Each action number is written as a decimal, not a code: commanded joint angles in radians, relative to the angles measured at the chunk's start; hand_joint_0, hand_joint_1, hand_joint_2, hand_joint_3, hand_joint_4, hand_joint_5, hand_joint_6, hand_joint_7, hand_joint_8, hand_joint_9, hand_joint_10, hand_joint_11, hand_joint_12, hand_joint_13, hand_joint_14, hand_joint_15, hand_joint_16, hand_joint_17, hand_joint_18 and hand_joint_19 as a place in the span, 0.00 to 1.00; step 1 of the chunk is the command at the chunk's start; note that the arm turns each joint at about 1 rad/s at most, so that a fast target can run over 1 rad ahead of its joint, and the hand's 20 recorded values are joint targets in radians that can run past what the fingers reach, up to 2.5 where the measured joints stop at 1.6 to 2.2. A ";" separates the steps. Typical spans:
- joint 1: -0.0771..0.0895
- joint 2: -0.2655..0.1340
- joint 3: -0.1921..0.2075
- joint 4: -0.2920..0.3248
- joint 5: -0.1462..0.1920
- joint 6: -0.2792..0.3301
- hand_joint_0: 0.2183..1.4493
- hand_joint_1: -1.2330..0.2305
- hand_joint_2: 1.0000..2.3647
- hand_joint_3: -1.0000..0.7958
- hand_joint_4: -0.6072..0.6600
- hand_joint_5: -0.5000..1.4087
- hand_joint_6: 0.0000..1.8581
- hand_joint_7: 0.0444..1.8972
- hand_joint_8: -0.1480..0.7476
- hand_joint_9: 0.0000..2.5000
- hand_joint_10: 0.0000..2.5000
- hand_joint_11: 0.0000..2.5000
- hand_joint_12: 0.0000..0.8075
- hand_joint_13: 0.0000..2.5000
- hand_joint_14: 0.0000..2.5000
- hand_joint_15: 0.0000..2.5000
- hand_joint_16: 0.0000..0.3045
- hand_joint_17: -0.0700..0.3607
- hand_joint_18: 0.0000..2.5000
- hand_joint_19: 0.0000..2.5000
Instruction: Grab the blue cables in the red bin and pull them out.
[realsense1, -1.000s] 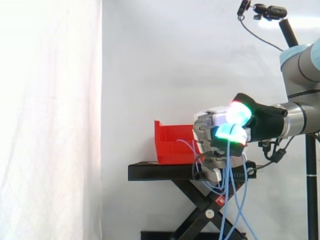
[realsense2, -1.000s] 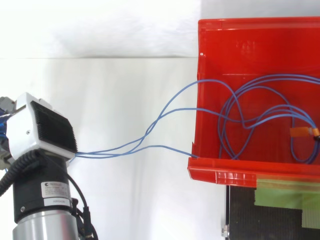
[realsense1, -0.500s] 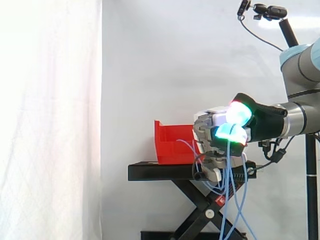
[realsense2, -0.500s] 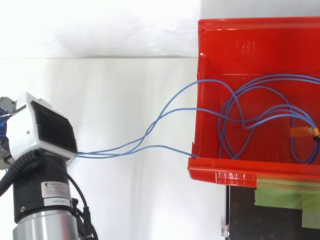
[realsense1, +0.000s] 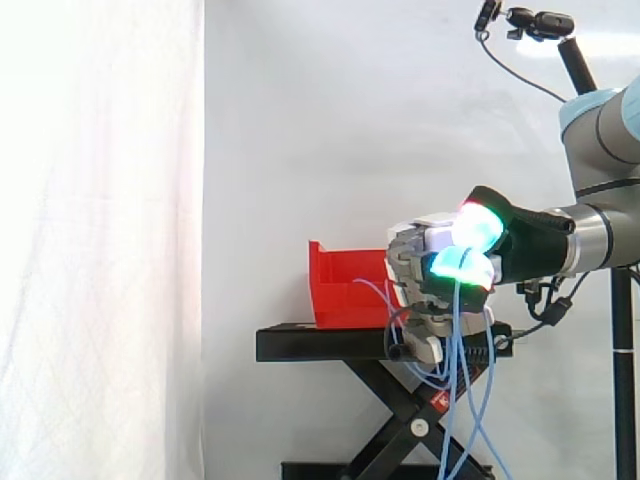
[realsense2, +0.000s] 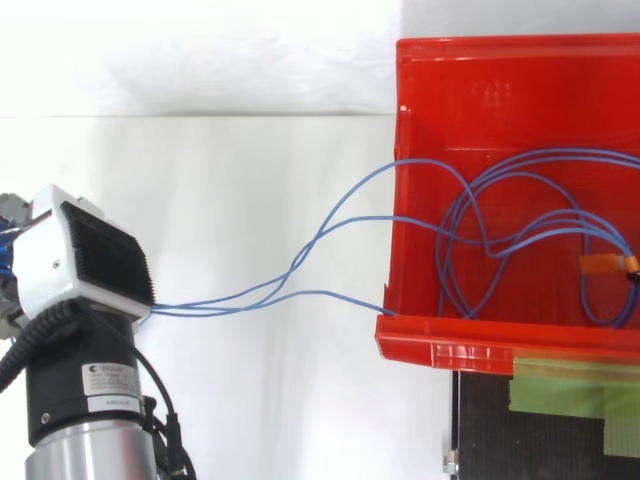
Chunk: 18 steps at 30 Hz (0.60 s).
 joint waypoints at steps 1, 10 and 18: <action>0.000 0.000 0.001 0.000 0.001 0.000 0.61 0.26 0.00 0.00 0.46 0.68 0.47 0.32 0.39 0.49 0.01 0.59 0.36 0.48 0.01 0.47 0.13 0.38 0.33 0.28; 0.000 0.000 0.001 0.000 0.001 0.000 0.62 0.25 0.00 0.00 0.46 0.68 0.47 0.32 0.38 0.48 0.01 0.57 0.37 0.48 0.01 0.46 0.14 0.38 0.33 0.28; 0.000 0.000 0.001 0.000 -0.001 0.000 0.62 0.25 0.00 0.00 0.45 0.68 0.46 0.32 0.39 0.49 0.01 0.57 0.36 0.48 0.01 0.46 0.14 0.38 0.34 0.28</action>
